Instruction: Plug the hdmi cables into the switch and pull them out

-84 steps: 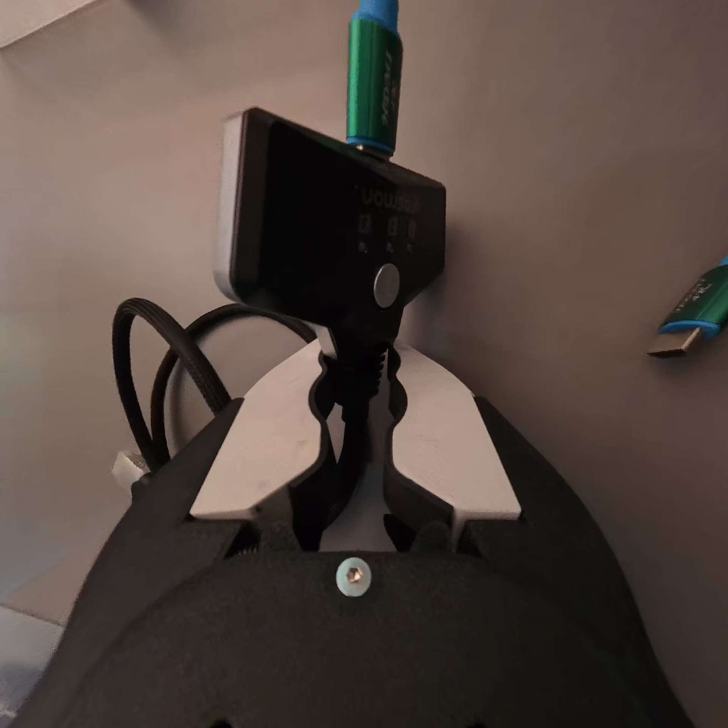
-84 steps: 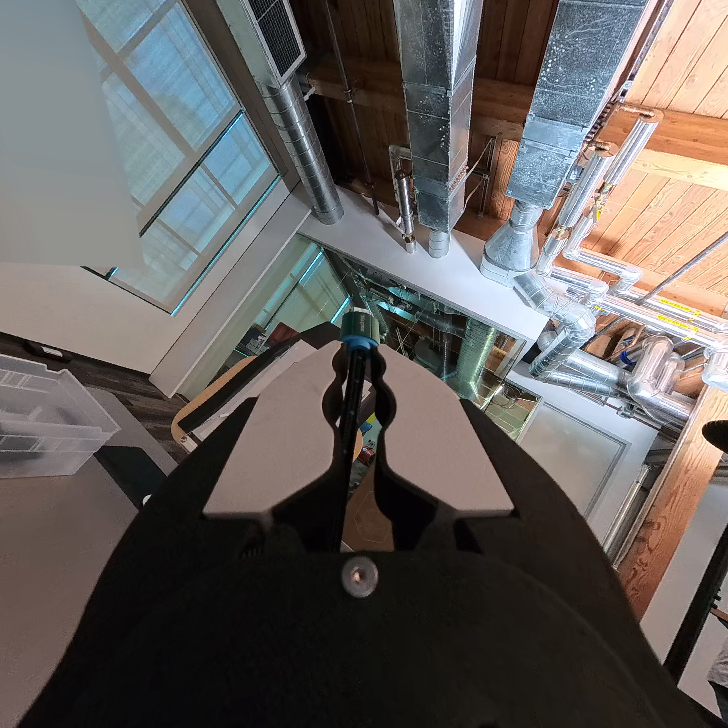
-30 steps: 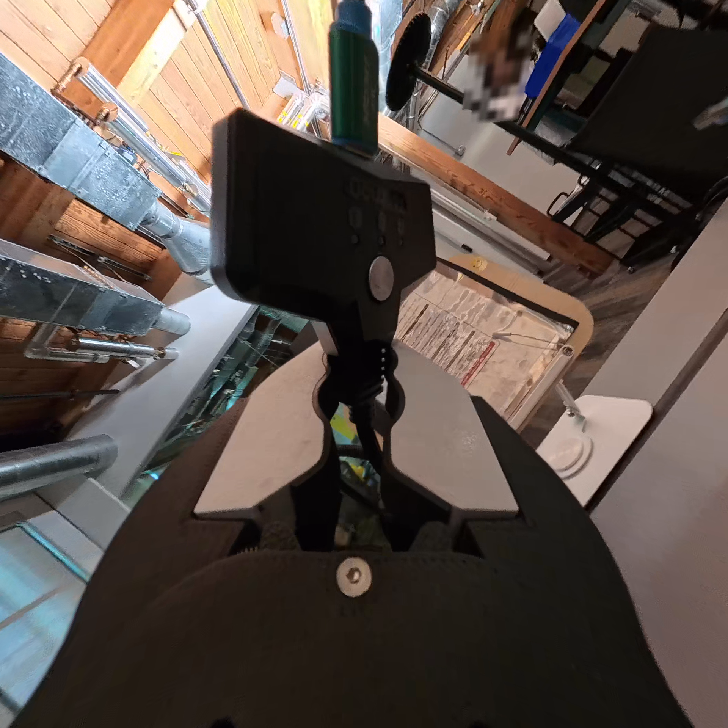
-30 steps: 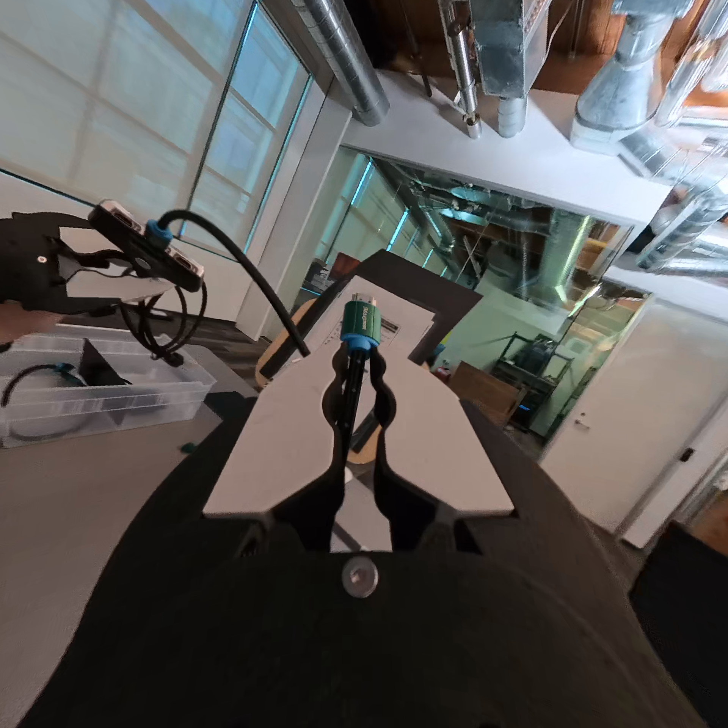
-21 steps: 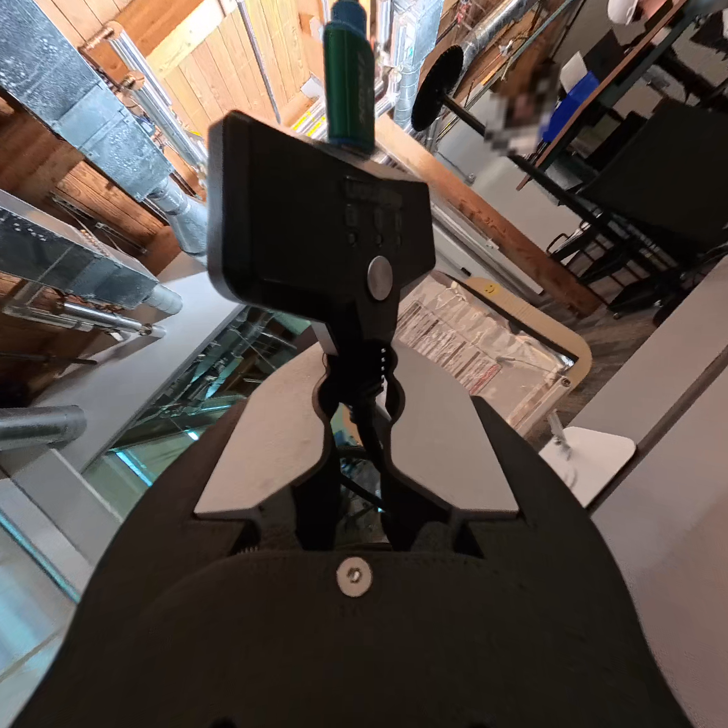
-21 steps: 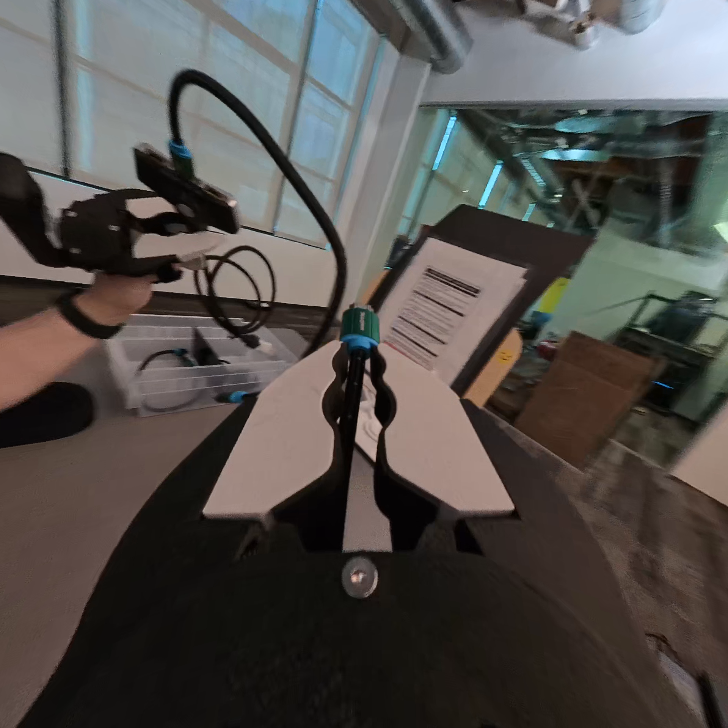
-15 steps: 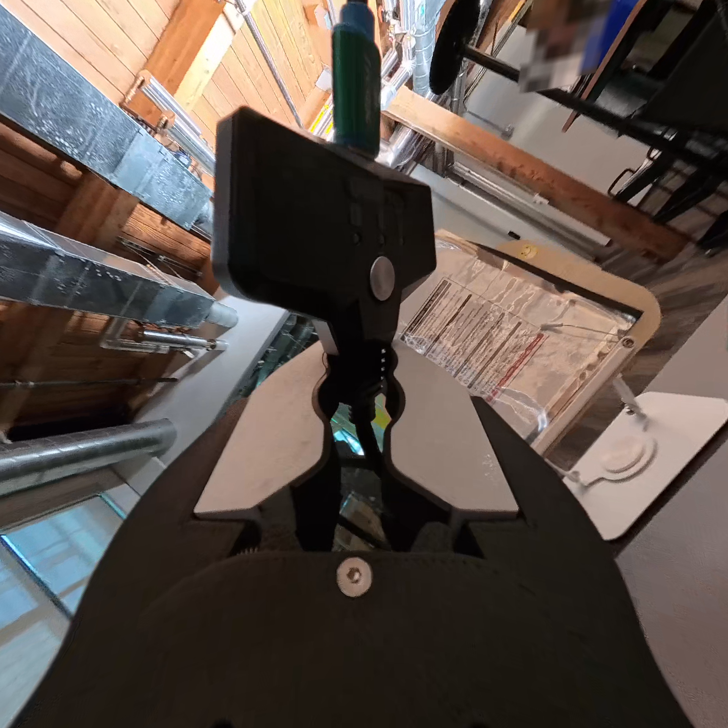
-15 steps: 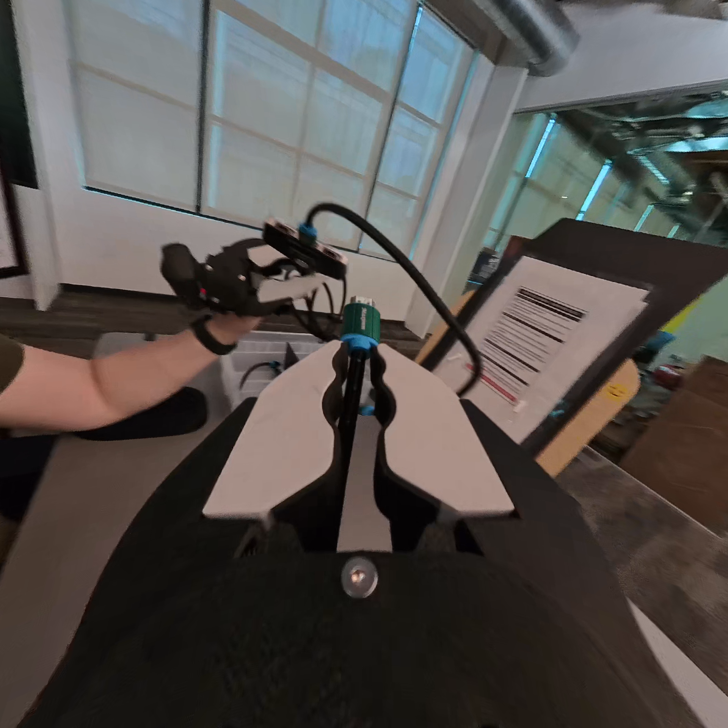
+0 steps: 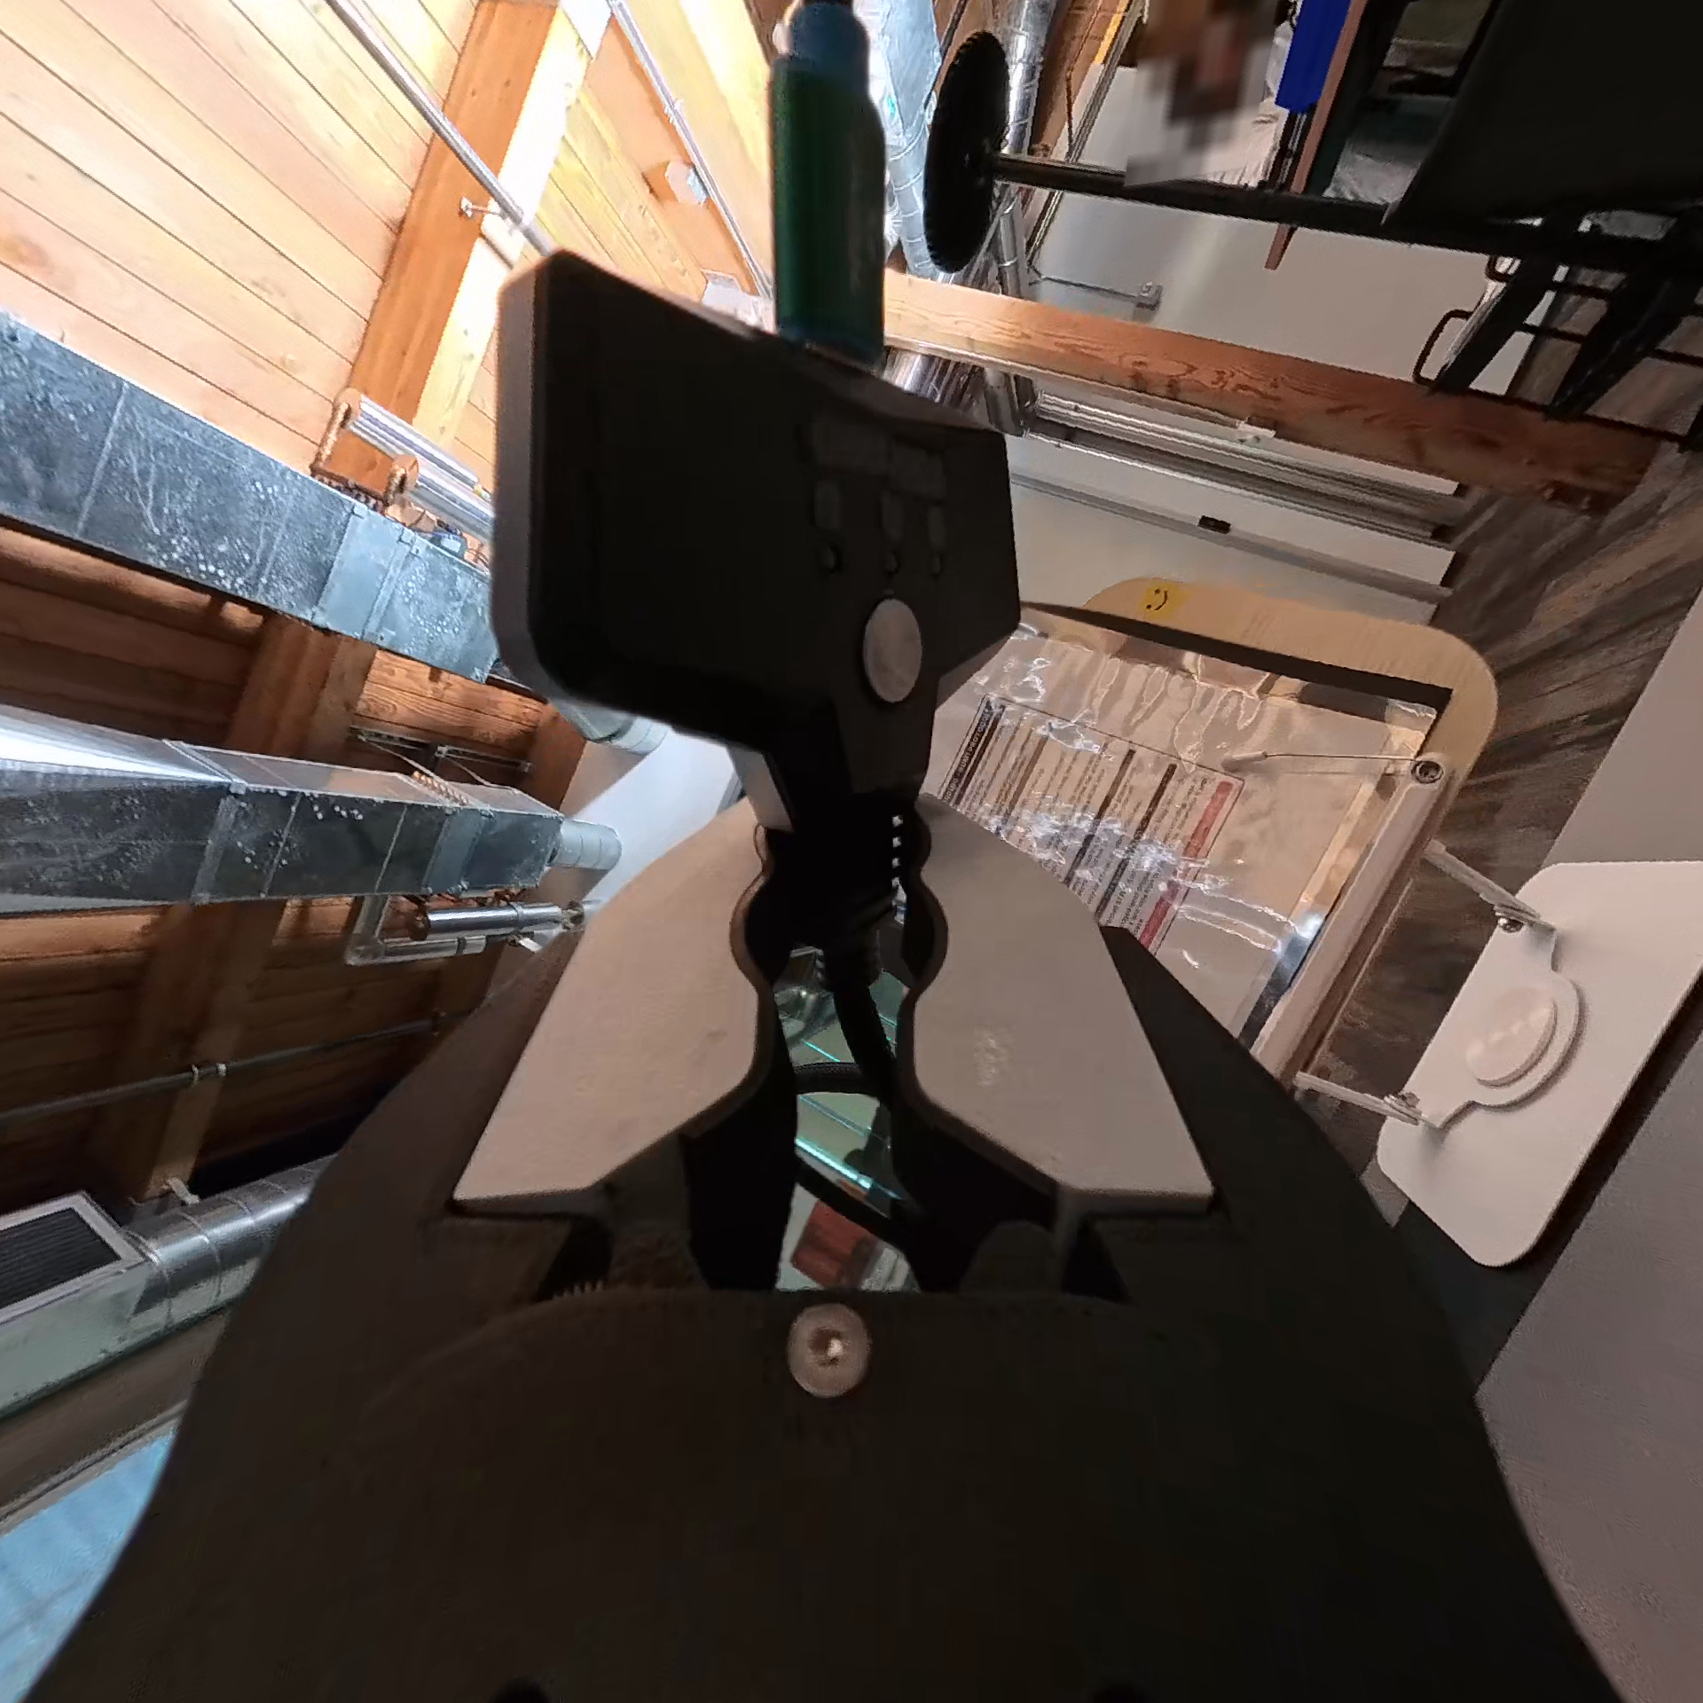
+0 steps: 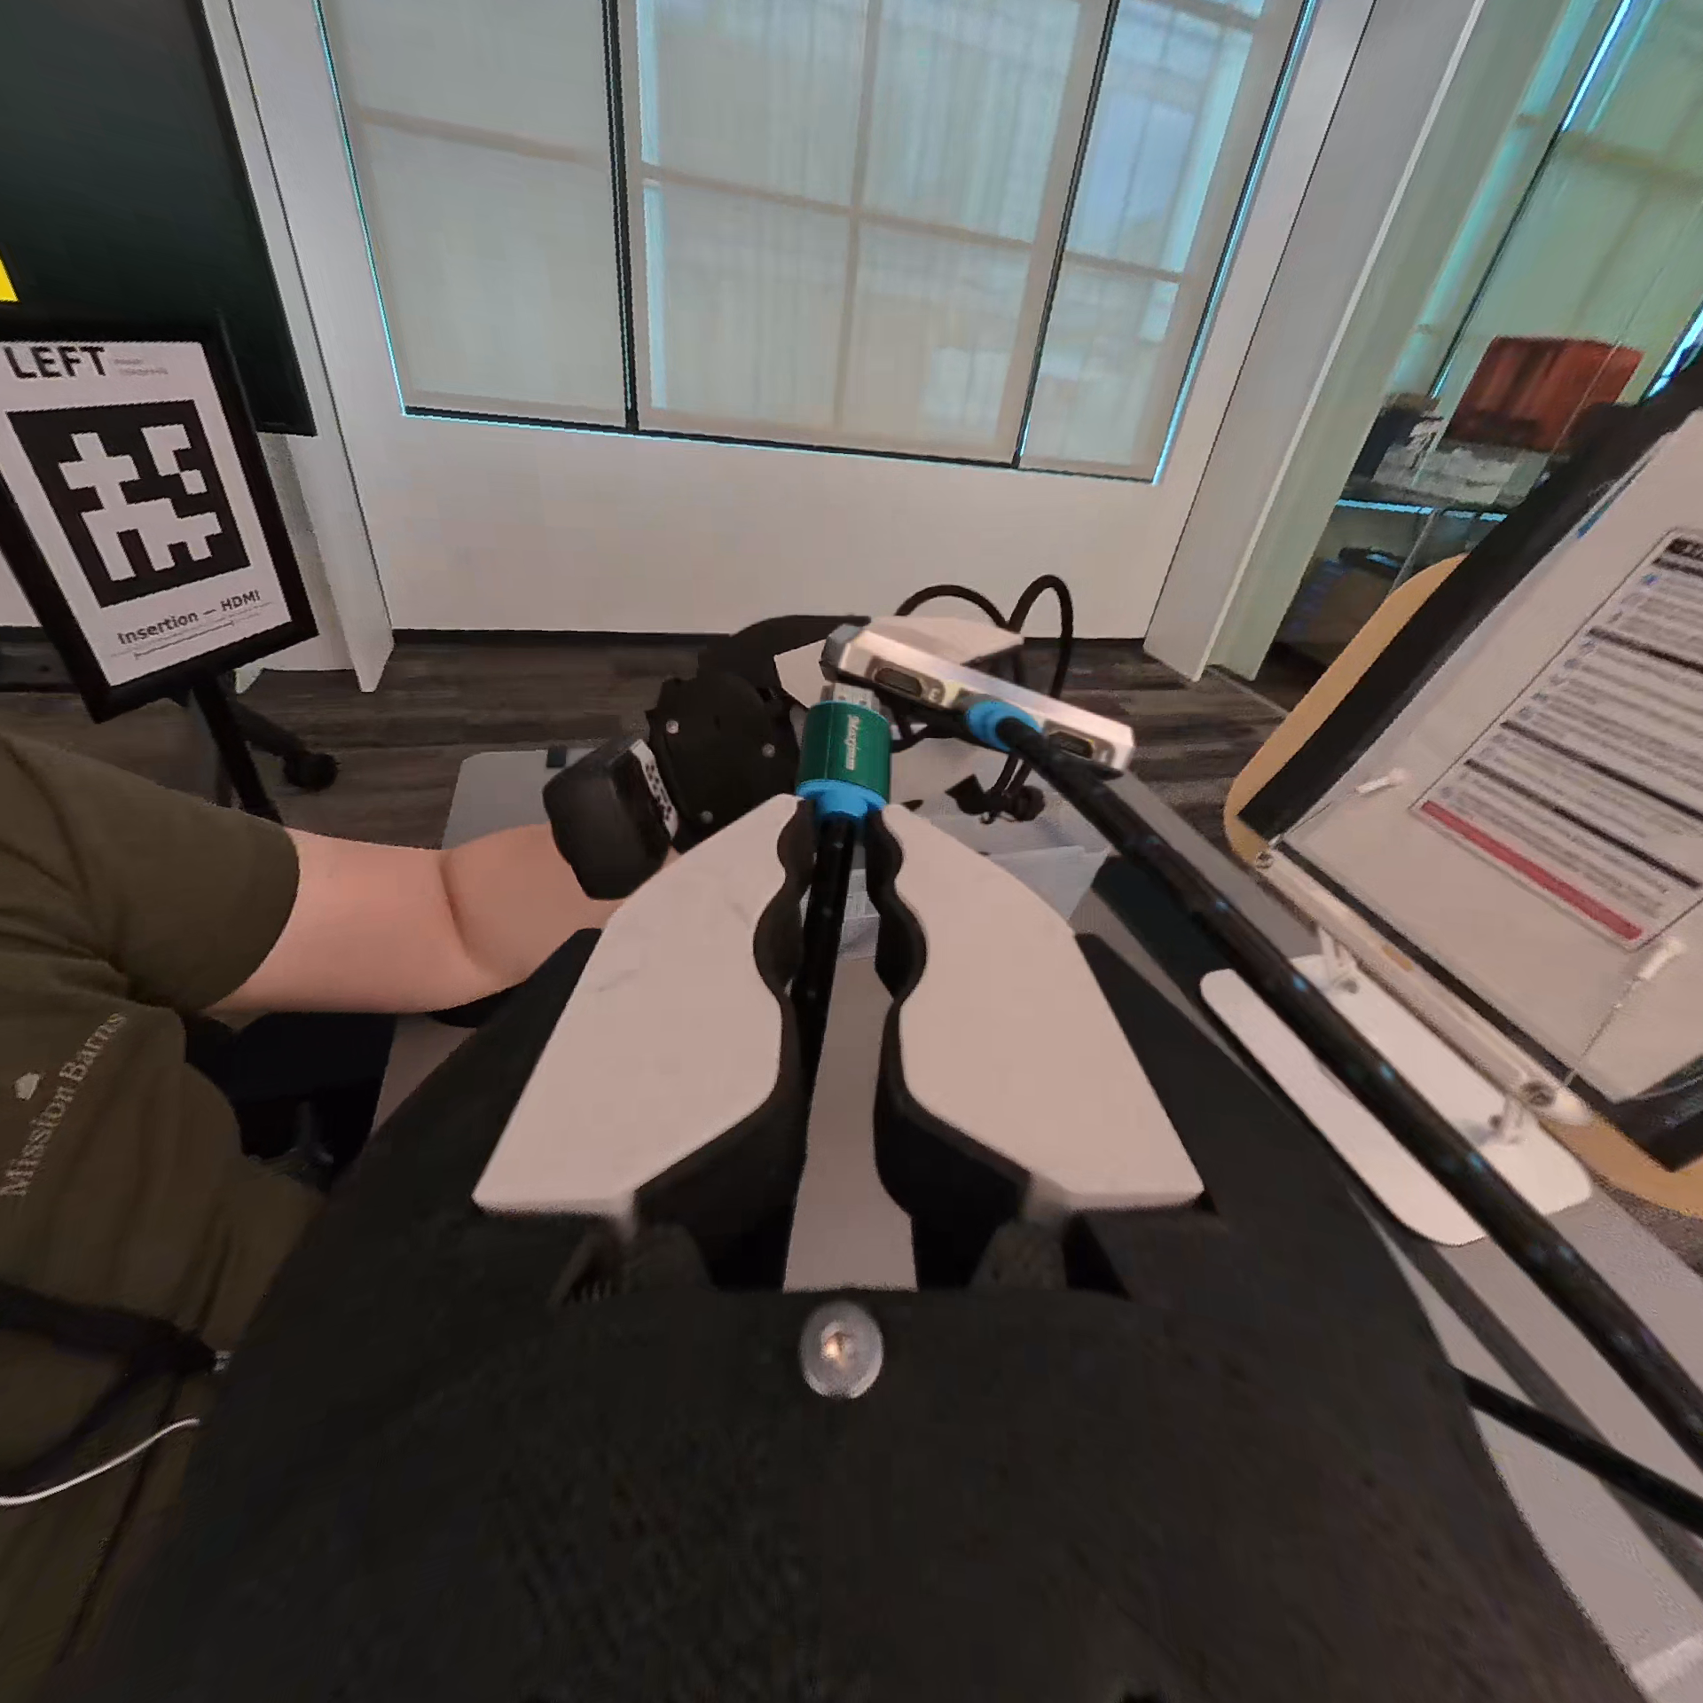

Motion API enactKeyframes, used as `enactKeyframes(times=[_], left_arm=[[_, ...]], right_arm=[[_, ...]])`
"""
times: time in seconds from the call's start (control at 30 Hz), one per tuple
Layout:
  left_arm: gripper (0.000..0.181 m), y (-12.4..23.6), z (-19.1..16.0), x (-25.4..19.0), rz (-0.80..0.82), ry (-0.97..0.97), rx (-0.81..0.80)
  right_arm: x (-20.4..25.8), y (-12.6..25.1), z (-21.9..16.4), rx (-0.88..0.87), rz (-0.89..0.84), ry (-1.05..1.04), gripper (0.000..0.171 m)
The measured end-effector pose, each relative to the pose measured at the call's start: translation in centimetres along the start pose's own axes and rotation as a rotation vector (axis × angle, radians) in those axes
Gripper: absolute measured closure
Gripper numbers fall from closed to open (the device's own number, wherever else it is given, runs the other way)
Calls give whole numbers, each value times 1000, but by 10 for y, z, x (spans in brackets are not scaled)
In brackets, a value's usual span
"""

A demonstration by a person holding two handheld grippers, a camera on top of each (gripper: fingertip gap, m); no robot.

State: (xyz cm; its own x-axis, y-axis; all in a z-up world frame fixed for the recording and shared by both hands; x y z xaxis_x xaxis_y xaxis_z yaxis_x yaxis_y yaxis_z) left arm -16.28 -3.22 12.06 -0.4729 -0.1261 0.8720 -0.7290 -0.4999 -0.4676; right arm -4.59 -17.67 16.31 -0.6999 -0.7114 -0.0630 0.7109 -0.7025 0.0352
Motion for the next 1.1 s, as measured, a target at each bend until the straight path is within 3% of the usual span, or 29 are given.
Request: enactKeyframes(times=[0.33,1.1], left_arm=[[160,3,12,-9,-3,-51,-43],[159,7,23,-30,4,-246,-85]], right_arm=[[-5,-8,-10,97,-82,32,160],[-11,1,-32,309,-27,-87,160]])
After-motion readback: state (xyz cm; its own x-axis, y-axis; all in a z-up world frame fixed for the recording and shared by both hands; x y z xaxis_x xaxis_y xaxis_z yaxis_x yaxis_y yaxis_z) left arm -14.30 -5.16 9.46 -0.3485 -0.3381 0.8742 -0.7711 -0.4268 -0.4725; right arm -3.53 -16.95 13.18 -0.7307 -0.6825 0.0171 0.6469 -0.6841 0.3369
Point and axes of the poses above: each gripper's, where its closed fingertips meet, y back along the fingers, z out of its top, x = y × z across the jaws, the point moved 6 cm from there along y, back along the fingers, and after that the axes turned 3 degrees about -y, right-handed, at the moved point
